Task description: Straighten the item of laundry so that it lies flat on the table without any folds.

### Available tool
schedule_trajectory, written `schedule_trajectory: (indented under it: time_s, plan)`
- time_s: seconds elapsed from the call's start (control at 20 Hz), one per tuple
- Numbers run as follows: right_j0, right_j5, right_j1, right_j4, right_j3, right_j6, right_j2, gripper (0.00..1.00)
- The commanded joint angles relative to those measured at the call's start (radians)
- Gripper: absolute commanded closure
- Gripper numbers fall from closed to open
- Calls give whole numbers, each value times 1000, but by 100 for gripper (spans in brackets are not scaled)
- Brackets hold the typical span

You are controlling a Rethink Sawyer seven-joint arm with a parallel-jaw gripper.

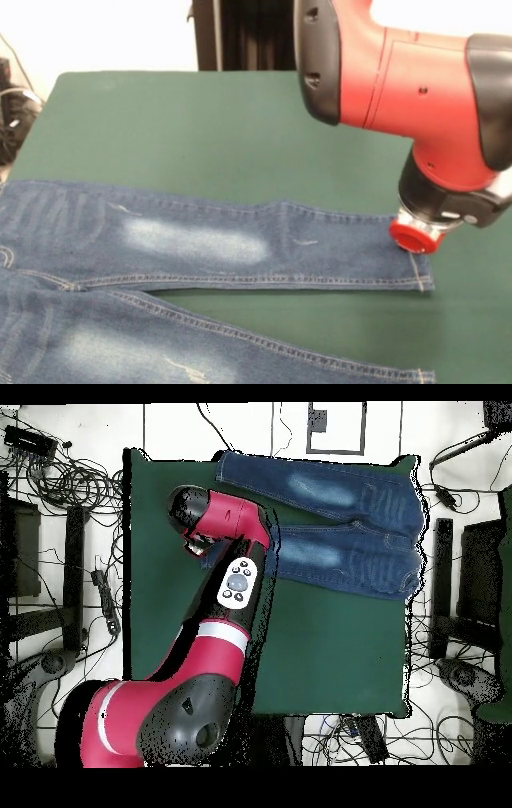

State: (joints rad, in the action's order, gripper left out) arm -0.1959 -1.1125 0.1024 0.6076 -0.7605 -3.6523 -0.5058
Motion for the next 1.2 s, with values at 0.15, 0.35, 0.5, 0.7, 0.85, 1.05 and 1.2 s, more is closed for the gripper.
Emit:
schedule_trajectory:
  time_s: [0.15, 0.35, 0.5, 0.7, 0.85, 1.05, 1.2]
  plan:
    - [21, 88, 118, 21, 8, -249, 31, 100]
    - [14, 70, 132, 10, 35, -239, 17, 0]
    - [12, 72, 134, 6, 37, -234, 12, 0]
    - [11, 74, 134, 9, 38, -234, 11, 0]
    - [10, 59, 139, 11, 50, -244, 5, 0]
    - [-1, 58, 143, 12, 57, -304, -36, 0]
    - [-12, 57, 144, 19, 61, -331, -54, 0]
